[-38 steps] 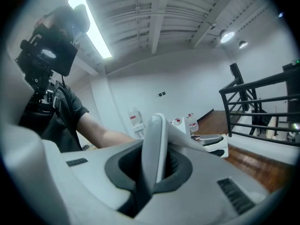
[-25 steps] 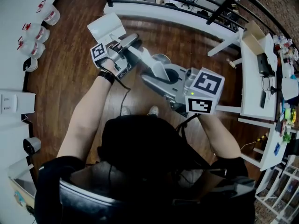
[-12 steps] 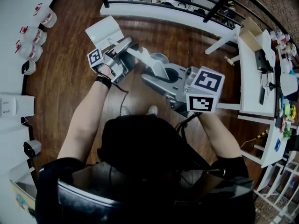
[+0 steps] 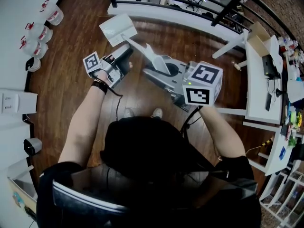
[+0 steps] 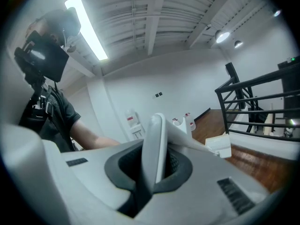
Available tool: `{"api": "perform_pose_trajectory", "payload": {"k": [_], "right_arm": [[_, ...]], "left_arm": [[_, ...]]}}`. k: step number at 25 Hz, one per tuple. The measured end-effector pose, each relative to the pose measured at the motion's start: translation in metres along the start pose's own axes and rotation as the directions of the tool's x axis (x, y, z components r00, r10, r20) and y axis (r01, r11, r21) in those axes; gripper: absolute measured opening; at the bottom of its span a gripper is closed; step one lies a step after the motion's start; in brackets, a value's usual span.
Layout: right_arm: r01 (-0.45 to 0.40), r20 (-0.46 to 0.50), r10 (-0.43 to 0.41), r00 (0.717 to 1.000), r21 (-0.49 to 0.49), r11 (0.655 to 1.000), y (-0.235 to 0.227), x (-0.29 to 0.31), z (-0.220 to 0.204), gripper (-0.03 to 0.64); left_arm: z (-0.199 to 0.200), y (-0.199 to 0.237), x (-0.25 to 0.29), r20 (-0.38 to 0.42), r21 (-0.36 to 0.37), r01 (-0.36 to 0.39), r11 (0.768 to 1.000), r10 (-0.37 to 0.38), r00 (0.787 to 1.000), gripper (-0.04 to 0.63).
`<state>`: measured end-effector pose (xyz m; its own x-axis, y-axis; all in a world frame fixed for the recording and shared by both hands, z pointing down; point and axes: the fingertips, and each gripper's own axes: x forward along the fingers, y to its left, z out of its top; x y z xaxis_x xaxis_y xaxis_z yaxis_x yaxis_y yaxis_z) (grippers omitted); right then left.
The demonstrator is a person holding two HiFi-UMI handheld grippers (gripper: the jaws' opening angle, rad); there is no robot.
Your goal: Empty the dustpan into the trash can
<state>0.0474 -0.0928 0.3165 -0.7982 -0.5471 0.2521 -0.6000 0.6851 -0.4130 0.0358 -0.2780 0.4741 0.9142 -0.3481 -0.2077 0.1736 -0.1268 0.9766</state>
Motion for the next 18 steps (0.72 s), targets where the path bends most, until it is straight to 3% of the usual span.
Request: {"api": "perform_pose_trajectory", "payload": {"k": [3,6,10,11,14,18], "right_arm": [[0.000,-0.028,0.001,1.000,0.014,1.000,-0.010,0.011,-0.009,0.023],[-0.001,-0.048,0.004,0.999,0.045,0.999,-0.022,0.022,-0.018,0.023],[-0.005,-0.093,0.013,0.996,0.083,0.997,-0.037,0.040,-0.037,0.023],[-0.007,-0.104,0.017,0.994,0.094,0.996,-0.041,0.045,-0.043,0.023],[-0.016,-0.138,0.033,0.990,0.126,0.992,-0.049,0.060,-0.060,0.023],[-0.019,-0.166,0.049,0.985,0.179,0.984,-0.062,0.076,-0.078,0.023]], "left_arm": [[0.009,-0.006,-0.018,0.027,0.068,-0.032,0.997,0.030,0.999,0.201],[0.013,-0.023,-0.030,0.020,0.218,-0.070,0.973,0.067,0.998,0.118],[0.009,-0.055,-0.037,-0.007,0.456,-0.069,0.888,0.081,0.997,0.005],[0.007,-0.061,-0.039,-0.007,0.499,-0.069,0.864,0.084,0.996,0.005],[0.004,-0.074,-0.049,0.037,0.576,-0.117,0.809,0.117,0.992,0.005],[0.008,-0.094,-0.061,0.123,0.672,-0.179,0.718,0.130,0.984,0.005]]}}
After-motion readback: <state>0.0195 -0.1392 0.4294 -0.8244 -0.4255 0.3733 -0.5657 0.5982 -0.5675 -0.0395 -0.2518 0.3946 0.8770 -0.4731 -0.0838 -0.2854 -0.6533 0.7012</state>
